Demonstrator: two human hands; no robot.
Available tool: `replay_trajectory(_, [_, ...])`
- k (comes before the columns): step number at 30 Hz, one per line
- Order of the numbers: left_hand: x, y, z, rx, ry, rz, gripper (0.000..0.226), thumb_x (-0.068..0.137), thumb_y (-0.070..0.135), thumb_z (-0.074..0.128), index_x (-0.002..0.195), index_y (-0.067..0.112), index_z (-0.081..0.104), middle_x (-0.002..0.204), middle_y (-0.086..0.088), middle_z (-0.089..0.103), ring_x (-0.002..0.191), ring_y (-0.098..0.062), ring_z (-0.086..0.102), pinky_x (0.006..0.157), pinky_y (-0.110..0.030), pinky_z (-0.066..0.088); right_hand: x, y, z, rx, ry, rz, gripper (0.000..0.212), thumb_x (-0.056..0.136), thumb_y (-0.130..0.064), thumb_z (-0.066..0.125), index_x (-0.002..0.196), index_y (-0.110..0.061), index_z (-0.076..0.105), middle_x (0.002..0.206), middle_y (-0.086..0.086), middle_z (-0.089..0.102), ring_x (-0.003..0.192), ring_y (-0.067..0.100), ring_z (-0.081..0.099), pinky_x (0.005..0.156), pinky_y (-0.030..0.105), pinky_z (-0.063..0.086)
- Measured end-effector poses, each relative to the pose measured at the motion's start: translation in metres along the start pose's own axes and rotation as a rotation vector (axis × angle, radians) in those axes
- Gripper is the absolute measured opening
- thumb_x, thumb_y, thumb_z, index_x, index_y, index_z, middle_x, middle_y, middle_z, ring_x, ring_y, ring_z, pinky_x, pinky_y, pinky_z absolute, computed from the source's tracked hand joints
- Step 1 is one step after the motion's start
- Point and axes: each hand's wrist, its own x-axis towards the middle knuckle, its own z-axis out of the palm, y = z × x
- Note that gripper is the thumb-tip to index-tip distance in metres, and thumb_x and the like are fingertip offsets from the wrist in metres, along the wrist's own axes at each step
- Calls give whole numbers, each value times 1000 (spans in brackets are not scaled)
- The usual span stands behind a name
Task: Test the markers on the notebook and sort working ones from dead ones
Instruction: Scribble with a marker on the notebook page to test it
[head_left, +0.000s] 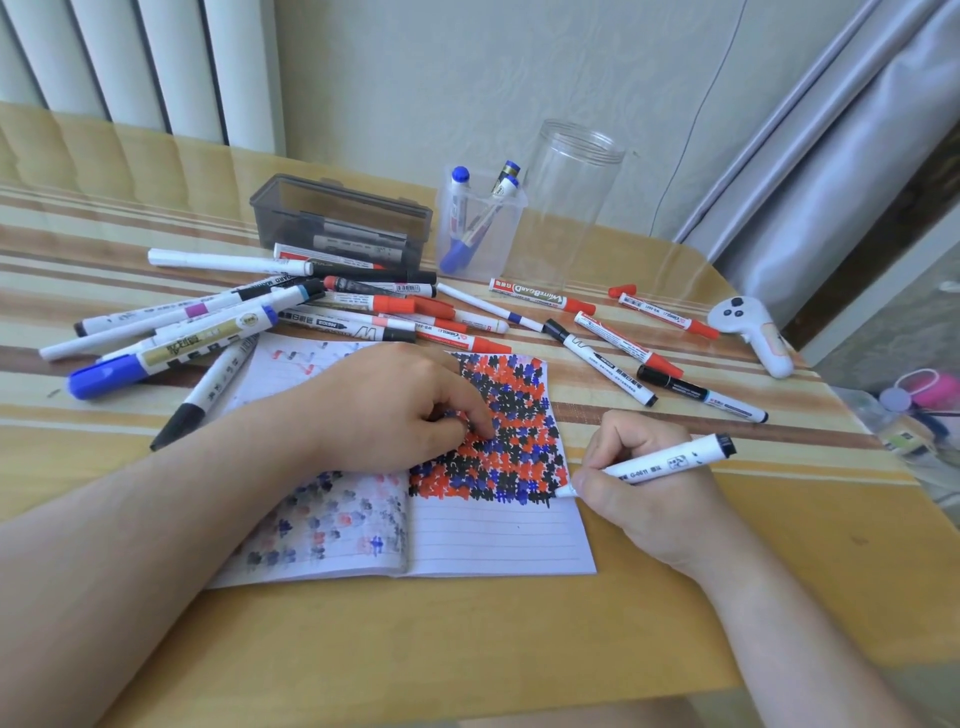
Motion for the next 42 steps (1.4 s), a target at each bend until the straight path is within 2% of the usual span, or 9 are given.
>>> replay_trajectory(9, [-1, 0, -1, 2, -5, -9, 31, 89, 40, 54, 110, 54, 72, 85, 27, 53, 87, 3, 54, 75, -23, 42, -1, -1, -1, 18, -30, 19, 25, 70, -30, 74, 61, -19, 53, 65, 26, 50, 56, 26, 40, 50, 44, 32])
replay_trajectory(14, [0, 1, -2, 13, -23, -8, 29, 92, 36, 58, 111, 53, 72, 89, 26, 54, 88, 4, 54, 75, -22, 42, 0, 1, -1, -11, -1, 5, 24, 69, -26, 69, 61, -18, 47, 63, 20, 48, 54, 38, 37, 46, 50, 32])
replay_trajectory(20, [-1, 0, -2, 10, -13, -11, 28, 93, 34, 62, 110, 54, 71, 87, 27, 53, 87, 6, 54, 74, -22, 41, 0, -1, -1, 46, 2, 18, 25, 69, -30, 73, 63, -16, 54, 65, 22, 53, 58, 27, 43, 53, 40, 34])
replay_trajectory(26, [0, 2, -3, 19, -17, -16, 29, 93, 33, 61, 110, 54, 72, 88, 26, 53, 87, 7, 53, 74, -20, 40, -1, 0, 0, 14, -21, 26, 25, 70, -31, 72, 62, -18, 52, 63, 20, 52, 55, 26, 40, 49, 43, 31])
replay_trajectory(32, [-2, 5, -5, 21, -45, -31, 32, 95, 34, 52, 116, 51, 69, 96, 20, 58, 93, 0, 54, 84, -31, 48, -1, -2, -2, 50, 3, 32, 24, 72, -25, 74, 63, -17, 52, 66, 24, 51, 57, 28, 40, 52, 42, 32])
replay_trajectory(35, [-5, 6, -4, -25, -6, -52, 52, 95, 16, 40, 134, 46, 57, 113, 11, 60, 108, -8, 51, 96, -34, 44, -1, 0, -1, 37, -14, 20, 26, 71, -23, 73, 61, -19, 49, 61, 17, 49, 55, 31, 37, 49, 46, 31])
replay_trajectory(38, [-5, 5, -4, -101, 57, -95, 66, 98, -3, 42, 146, 42, 36, 122, 10, 55, 110, -7, 50, 93, -29, 41, 0, -3, -2, 144, 2, 4, 25, 67, -22, 75, 59, -25, 52, 60, 4, 49, 55, 20, 39, 51, 37, 34])
replay_trajectory(40, [-3, 6, -5, -176, 104, -95, 61, 101, 4, 54, 144, 40, 31, 124, 14, 55, 107, -4, 56, 90, -27, 44, 1, -4, -5, 251, 43, -22, 28, 70, -11, 82, 66, -27, 59, 64, -1, 53, 57, 11, 44, 53, 24, 39])
replay_trajectory(42, [-2, 10, -6, -256, 147, -92, 58, 97, 14, 67, 137, 39, 34, 123, 17, 55, 105, -4, 60, 90, -24, 49, 1, -7, -7, 373, 38, -21, 23, 69, -16, 87, 74, -27, 67, 68, -5, 59, 58, 7, 49, 54, 17, 40])
